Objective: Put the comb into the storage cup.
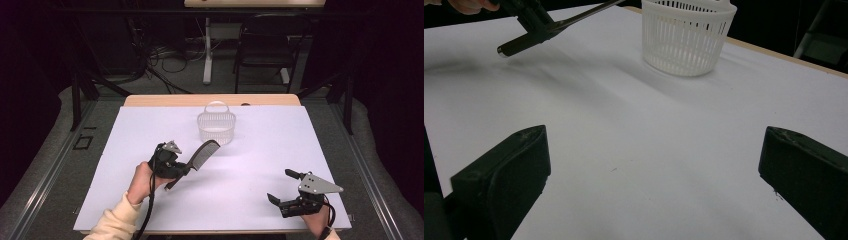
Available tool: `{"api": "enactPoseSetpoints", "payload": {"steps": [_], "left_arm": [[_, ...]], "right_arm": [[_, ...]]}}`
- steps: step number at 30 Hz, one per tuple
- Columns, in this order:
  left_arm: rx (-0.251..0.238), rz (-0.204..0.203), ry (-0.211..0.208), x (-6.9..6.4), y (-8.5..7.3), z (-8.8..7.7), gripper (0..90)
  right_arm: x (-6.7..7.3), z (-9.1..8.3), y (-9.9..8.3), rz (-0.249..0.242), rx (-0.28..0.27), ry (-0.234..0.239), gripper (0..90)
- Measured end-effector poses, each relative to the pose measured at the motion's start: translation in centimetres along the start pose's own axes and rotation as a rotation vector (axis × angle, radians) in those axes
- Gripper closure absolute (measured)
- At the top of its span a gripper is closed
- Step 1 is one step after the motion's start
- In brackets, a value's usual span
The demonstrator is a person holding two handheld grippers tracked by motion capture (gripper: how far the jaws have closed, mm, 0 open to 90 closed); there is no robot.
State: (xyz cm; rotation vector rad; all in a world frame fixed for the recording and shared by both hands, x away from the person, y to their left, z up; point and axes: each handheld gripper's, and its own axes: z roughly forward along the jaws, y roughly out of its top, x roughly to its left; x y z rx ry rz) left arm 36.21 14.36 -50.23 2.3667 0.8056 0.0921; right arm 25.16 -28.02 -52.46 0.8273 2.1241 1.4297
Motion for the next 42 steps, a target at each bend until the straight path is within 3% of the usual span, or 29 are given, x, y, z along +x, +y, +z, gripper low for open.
{"api": "enactPoseSetpoints", "payload": {"steps": [7, 42], "left_arm": [[-0.029, -0.016, 0.011, 0.0, -0.2, -0.4, 72.3], [-0.132, -0.017, 0.079, 0.2, -0.3, -1.4, 72.3]], "right_arm": [[0.0, 0.0, 0.0, 0.000, 0.001, 0.000, 0.0], [-0.2, 0.4, -0.1, 0.012, 0.026, 0.009, 0.0]]}}
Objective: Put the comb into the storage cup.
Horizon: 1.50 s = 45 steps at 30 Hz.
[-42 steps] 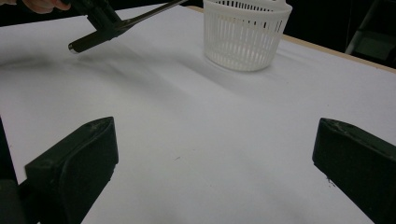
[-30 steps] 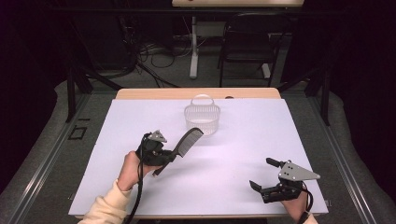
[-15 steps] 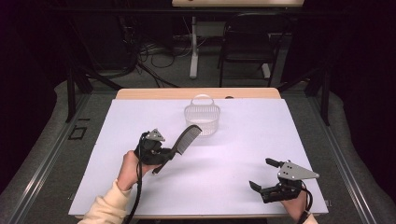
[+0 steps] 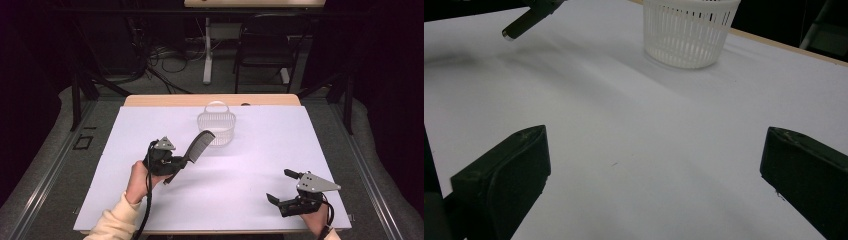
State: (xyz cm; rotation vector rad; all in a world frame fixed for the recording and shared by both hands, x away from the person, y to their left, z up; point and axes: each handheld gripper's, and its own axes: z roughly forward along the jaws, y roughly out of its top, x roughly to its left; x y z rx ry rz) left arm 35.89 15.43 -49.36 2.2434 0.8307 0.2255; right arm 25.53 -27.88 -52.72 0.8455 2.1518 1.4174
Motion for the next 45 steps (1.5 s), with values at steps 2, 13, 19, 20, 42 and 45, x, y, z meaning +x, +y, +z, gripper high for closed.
{"api": "enactPoseSetpoints", "payload": {"steps": [2, 13, 19, 20, 42, 45], "left_arm": [[-0.004, -0.007, -0.002, -0.01, 0.00, -0.04, 72.3], [-0.030, -0.004, 0.020, 0.17, 0.09, 0.02, 72.4], [-0.050, -0.013, 0.035, 0.28, 0.09, 0.08, 72.4], [-0.049, -0.011, 0.039, 0.32, 0.09, 0.06, 72.3], [-0.125, -0.023, 0.061, 0.61, 0.71, 0.09, 72.4], [-0.135, -0.015, 0.071, 0.71, 0.83, -0.04, 72.4]], "right_arm": [[-0.02, 0.02, 0.00, 0.003, 0.000, -0.001, 0.0], [-0.07, 0.18, 0.01, 0.003, 0.003, 0.001, 0.0], [-0.14, 0.22, 0.03, -0.001, 0.011, 0.002, 0.0], [-0.12, 0.23, 0.04, 0.003, 0.011, 0.003, 0.0], [-0.08, 0.40, 0.05, 0.000, 0.015, 0.004, 0.0], [-0.07, 0.39, 0.05, 0.001, 0.014, 0.003, 0.0]]}}
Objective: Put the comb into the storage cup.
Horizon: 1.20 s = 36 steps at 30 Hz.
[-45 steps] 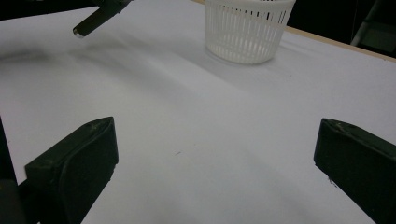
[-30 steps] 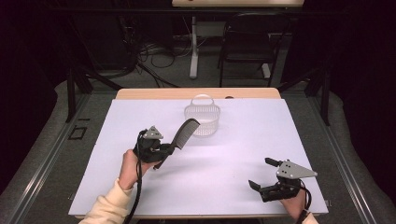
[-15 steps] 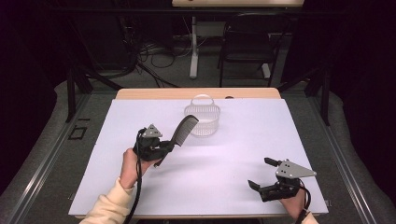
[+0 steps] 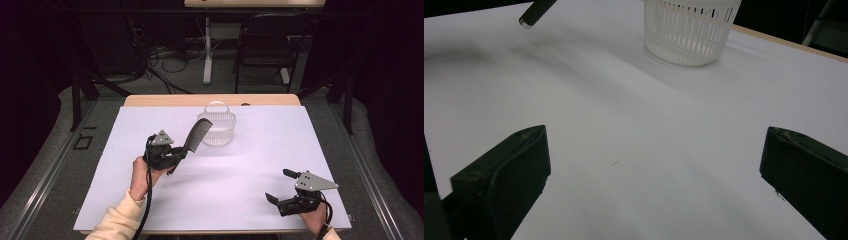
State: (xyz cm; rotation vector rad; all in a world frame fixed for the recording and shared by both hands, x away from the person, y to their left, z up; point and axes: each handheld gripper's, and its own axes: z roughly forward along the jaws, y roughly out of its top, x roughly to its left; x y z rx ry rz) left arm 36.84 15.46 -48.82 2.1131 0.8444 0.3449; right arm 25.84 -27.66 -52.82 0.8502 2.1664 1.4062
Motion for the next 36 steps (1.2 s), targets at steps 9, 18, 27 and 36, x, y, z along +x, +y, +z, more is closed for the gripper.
{"api": "enactPoseSetpoints", "payload": {"steps": [9, 18, 27, 36], "left_arm": [[-0.032, 0.007, -0.005, 0.0, 0.5, -0.1, 72.4], [-0.056, 0.013, -0.001, -0.3, 1.3, 0.0, 72.3], [-0.074, 0.013, 0.007, -0.1, 1.8, -0.3, 72.3], [-0.084, 0.013, 0.009, 0.1, 2.3, -0.2, 72.3]], "right_arm": [[0.0, -0.1, 0.0, 0.005, -0.003, 0.007, 0.0], [0.1, -0.1, 0.0, 0.002, -0.005, 0.009, 0.0], [0.0, -0.1, 0.0, 0.003, -0.001, 0.005, 0.0], [0.0, -0.1, 0.0, 0.005, 0.001, 0.004, 0.0]]}}
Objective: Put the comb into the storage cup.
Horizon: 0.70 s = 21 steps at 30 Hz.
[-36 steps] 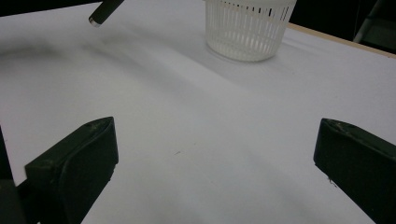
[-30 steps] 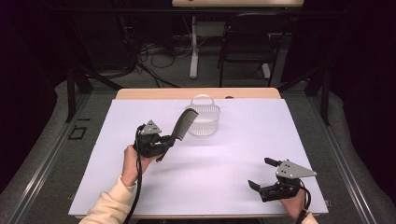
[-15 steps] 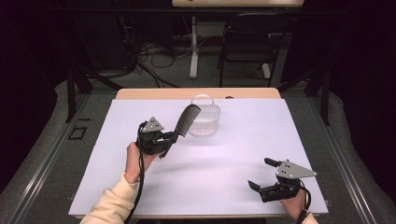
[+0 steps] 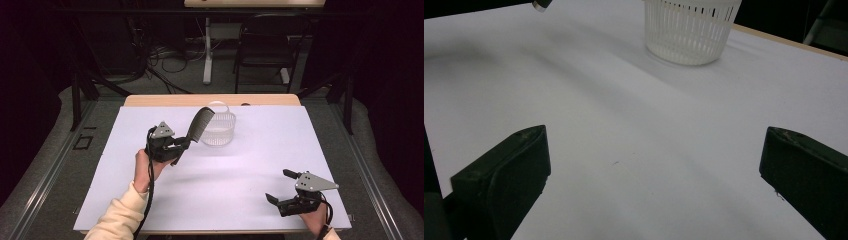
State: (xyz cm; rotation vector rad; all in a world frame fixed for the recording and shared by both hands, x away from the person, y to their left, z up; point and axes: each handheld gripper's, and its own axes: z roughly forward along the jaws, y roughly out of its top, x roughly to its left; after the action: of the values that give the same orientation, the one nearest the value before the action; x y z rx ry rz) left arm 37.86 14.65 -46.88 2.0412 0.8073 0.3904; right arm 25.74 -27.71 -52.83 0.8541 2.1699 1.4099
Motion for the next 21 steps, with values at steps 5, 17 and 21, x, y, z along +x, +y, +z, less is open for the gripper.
{"api": "enactPoseSetpoints", "payload": {"steps": [5, 17, 21], "left_arm": [[-0.009, -0.002, -0.001, 0.08, 0.13, 0.20, 72.3], [-0.032, -0.020, 0.002, 0.43, 0.44, 0.47, 72.4], [-0.030, -0.015, 0.003, 0.50, 0.68, 0.53, 72.4]], "right_arm": [[0.01, 0.00, 0.00, -0.001, 0.000, 0.000, 0.0], [0.01, 0.01, 0.00, 0.000, 0.003, -0.002, 0.0], [0.00, 0.00, -0.01, 0.000, 0.002, -0.002, 0.0]]}}
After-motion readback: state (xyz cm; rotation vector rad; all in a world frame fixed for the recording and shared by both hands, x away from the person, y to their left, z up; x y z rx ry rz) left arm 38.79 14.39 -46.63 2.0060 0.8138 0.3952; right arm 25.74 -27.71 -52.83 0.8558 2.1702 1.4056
